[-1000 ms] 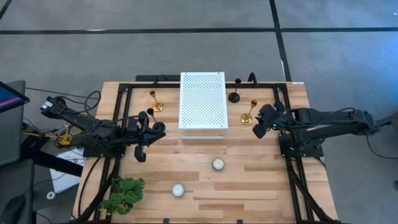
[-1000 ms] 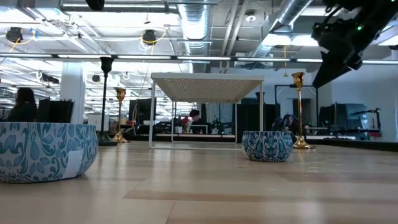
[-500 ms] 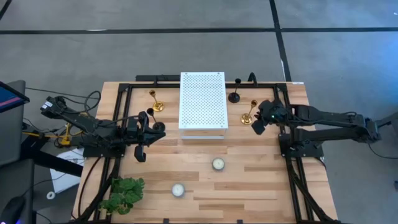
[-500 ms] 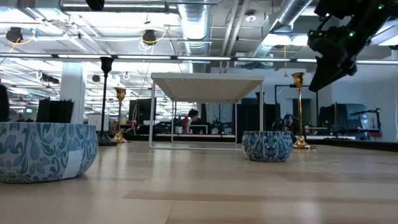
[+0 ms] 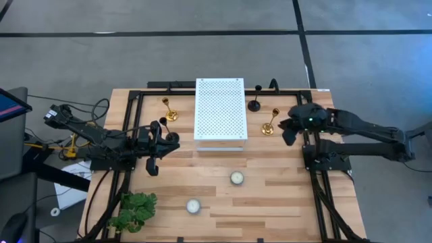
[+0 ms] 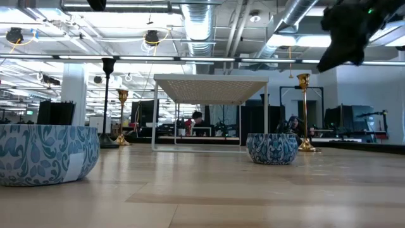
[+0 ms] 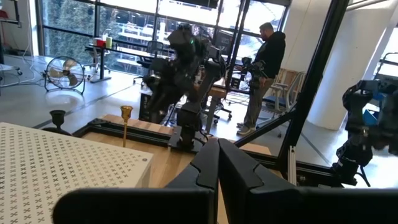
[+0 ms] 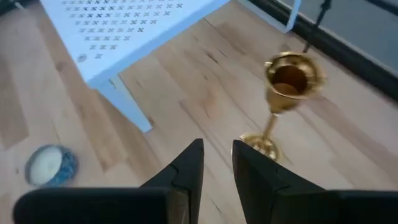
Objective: Pick & Place candle stick holders
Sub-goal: Put the large golden candle holder on the shelf
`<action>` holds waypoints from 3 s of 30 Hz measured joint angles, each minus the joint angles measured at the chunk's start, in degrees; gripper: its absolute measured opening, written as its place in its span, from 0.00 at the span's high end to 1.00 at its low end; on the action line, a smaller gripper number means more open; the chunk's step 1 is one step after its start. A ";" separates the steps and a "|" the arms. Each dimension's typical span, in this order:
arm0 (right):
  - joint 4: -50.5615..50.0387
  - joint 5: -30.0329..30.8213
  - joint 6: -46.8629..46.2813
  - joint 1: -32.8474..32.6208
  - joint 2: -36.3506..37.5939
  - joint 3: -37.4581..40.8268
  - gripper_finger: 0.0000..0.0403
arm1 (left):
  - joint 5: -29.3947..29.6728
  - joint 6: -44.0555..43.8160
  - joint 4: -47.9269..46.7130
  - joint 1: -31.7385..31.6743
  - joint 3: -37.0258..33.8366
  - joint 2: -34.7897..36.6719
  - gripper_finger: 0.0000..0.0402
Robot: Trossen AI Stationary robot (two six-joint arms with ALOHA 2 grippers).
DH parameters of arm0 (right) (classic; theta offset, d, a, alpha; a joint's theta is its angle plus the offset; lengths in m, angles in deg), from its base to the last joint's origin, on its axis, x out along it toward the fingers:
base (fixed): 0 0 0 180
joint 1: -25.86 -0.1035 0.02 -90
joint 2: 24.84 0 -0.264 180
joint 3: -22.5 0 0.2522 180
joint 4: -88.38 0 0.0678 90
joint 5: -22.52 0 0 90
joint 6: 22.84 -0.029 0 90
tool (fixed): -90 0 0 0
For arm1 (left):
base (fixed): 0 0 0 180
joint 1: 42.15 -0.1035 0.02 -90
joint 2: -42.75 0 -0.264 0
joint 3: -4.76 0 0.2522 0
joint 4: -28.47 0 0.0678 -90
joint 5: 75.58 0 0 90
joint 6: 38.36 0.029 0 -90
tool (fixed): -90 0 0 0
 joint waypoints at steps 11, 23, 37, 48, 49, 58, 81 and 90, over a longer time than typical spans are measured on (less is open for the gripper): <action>-15.94 3.13 12.91 0.15 1.24 -19.50 0.86 | 0.01 0.00 0.00 0.00 0.00 0.01 0.99; -17.50 7.45 18.28 4.71 -1.53 -16.51 0.90 | 0.00 0.00 0.00 0.01 0.00 0.00 0.99; -13.33 -13.02 23.88 16.77 -9.41 -10.76 0.92 | 0.01 -0.02 0.02 0.00 0.00 0.01 0.99; -6.64 -12.19 24.07 17.33 -10.26 -0.84 0.76 | 0.02 0.02 0.00 0.00 0.00 0.02 0.99; -6.39 -12.03 23.95 17.33 -10.45 -0.88 0.73 | 0.00 0.03 0.00 -0.01 0.00 0.02 0.99; -2.20 -12.02 22.14 17.31 -10.87 -0.92 0.43 | 0.02 0.15 0.00 -0.01 0.00 0.00 0.99; 7.42 -11.62 17.87 16.65 -24.27 -0.51 0.50 | 0.00 0.13 -0.13 0.00 0.00 -0.09 0.99; 15.30 -11.57 17.50 16.72 -23.31 -0.51 0.60 | 0.00 -0.02 -0.15 0.01 0.00 -0.09 0.99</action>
